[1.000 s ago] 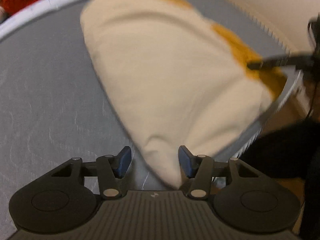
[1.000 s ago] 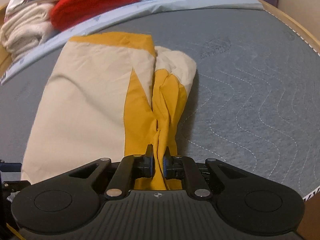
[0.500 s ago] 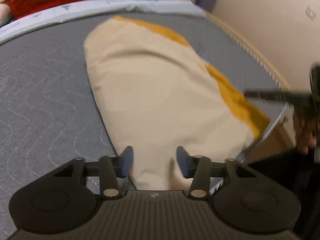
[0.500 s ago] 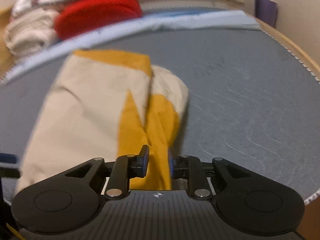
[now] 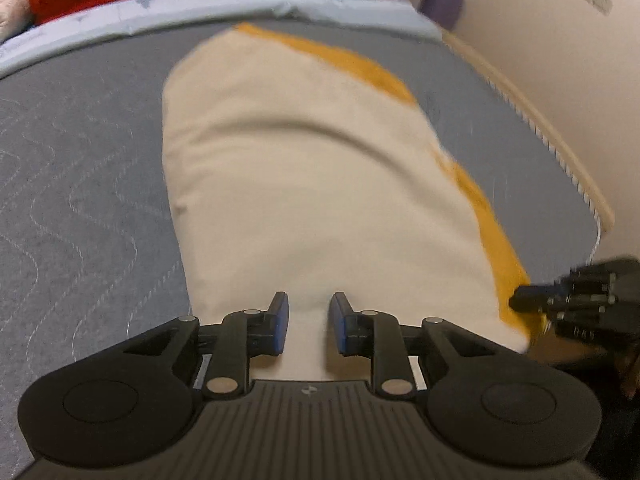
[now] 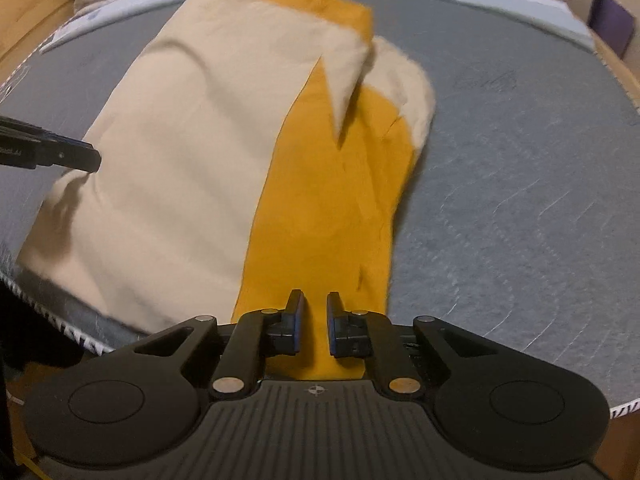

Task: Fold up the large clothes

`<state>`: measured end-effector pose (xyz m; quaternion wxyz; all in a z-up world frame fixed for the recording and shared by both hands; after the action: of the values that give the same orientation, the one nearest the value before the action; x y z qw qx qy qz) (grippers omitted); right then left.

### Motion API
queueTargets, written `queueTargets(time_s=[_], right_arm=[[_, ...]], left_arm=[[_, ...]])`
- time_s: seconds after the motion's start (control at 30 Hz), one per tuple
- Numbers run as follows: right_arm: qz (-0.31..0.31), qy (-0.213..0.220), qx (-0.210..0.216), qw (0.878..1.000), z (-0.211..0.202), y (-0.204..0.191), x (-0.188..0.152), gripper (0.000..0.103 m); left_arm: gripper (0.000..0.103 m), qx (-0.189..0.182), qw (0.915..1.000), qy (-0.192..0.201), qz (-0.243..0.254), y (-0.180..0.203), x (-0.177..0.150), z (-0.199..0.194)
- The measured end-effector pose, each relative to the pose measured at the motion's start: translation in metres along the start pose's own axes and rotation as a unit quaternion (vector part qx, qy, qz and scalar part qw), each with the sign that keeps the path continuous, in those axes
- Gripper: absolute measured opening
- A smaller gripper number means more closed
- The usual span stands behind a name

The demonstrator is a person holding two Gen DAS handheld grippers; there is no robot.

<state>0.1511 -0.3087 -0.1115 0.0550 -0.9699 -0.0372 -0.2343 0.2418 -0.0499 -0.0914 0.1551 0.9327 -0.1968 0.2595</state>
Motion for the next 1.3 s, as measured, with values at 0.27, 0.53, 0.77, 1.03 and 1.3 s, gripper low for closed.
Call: queueTargets(time_s=[0.27, 0.53, 0.77, 1.03, 1.3], right_arm=[[0.079, 0.126, 0.021, 0.989, -0.011, 0.011, 0.077, 0.034], [0.185, 0.128, 0.049, 0.973, 0.049, 0.036, 0.137, 0.051], [0.252, 0.112, 0.079, 0.958, 0.105, 0.042, 0.173, 0.051], [0.263, 0.124, 0.047, 0.956, 0.131, 0.046, 0.193, 0.002], [0.228, 0.098, -0.015, 0.969, 0.148, 0.041, 0.190, 0.003]], left_arm=[[0.029, 0.019, 0.9989, 0.039, -0.019, -0.012, 0.030, 0.007], [0.033, 0.034, 0.9962, 0.080, -0.010, -0.023, 0.076, 0.036], [0.035, 0.049, 0.9935, 0.103, -0.001, -0.026, 0.118, 0.068], [0.036, 0.041, 0.9918, 0.120, -0.020, -0.042, 0.154, 0.101], [0.034, 0.021, 0.9883, 0.121, -0.090, -0.075, 0.173, 0.109]])
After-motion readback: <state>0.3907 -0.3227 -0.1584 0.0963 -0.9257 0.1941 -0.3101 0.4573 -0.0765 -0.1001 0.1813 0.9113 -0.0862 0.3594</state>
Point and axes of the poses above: each gripper's, at about its wrist camera, not at the fingertips, and z roughly the way its jaws point, y to its right, x to its top, the point moved 10 cm from there along z, roughly the way its jaws point, and after that the axes turned 5 degrees about z, right-handed, at the moved point
